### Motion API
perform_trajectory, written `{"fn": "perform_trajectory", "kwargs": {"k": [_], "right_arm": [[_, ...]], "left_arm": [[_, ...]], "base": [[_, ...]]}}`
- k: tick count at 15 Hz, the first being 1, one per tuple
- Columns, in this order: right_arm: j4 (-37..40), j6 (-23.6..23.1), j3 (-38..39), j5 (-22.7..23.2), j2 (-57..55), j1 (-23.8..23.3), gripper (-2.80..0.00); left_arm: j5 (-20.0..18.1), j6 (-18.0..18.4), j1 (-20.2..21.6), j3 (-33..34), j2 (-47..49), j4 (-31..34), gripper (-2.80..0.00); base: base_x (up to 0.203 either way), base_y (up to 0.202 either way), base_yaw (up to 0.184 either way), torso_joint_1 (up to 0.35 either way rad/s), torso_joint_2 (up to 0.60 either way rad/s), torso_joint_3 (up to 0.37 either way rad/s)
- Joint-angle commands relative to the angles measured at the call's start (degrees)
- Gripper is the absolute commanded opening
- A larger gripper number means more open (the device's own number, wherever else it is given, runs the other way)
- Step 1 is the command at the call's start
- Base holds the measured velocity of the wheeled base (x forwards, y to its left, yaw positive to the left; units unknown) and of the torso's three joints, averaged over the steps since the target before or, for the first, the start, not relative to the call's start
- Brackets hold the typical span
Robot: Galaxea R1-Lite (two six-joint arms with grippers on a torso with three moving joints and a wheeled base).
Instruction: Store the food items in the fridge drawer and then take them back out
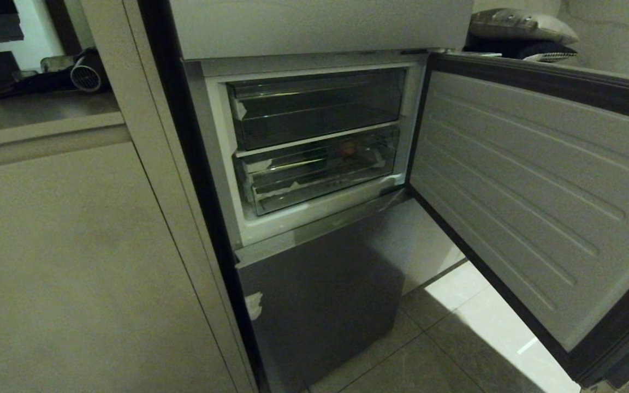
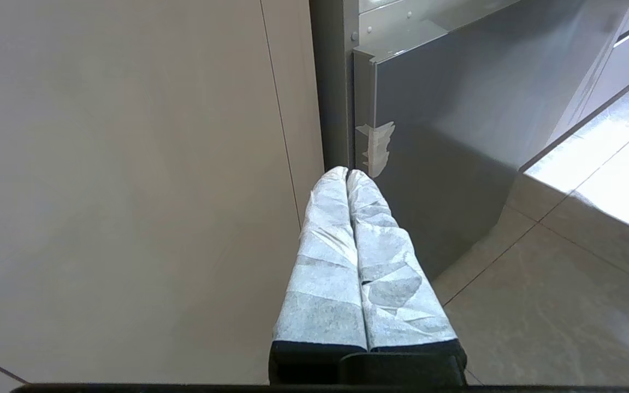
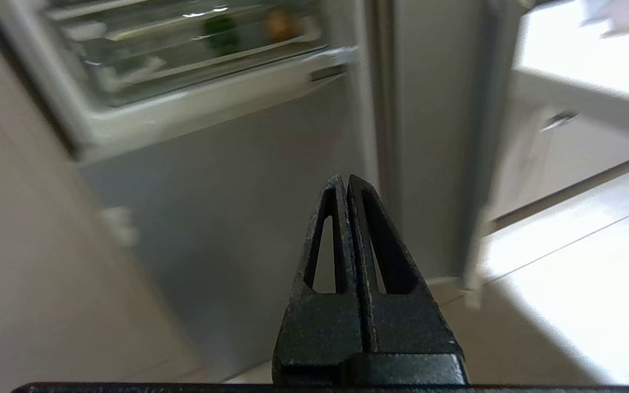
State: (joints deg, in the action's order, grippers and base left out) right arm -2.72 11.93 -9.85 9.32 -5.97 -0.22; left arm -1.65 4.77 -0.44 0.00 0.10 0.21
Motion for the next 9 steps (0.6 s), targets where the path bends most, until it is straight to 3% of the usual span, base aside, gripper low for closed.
{"fn": "perform_trajectory", "kwargs": {"k": [1,9], "right_arm": [[-1.78,1.51,-2.89,2.00,-11.81,0.53,-2.80],[-16.57,2.58,-6.33,3.62,-32.47,0.90,-2.80]], "left_arm": [[-0.05,0.13,0.00,0.00,-0.01,0.06,-2.80],[-0.01,0.68,0.00,0.00,0.07,0.23,-2.80]], "base": [[0.000,0.000,0.000,0.000,0.00,0.000],[0.000,0.000,0.000,0.000,0.00,0.000]]}}
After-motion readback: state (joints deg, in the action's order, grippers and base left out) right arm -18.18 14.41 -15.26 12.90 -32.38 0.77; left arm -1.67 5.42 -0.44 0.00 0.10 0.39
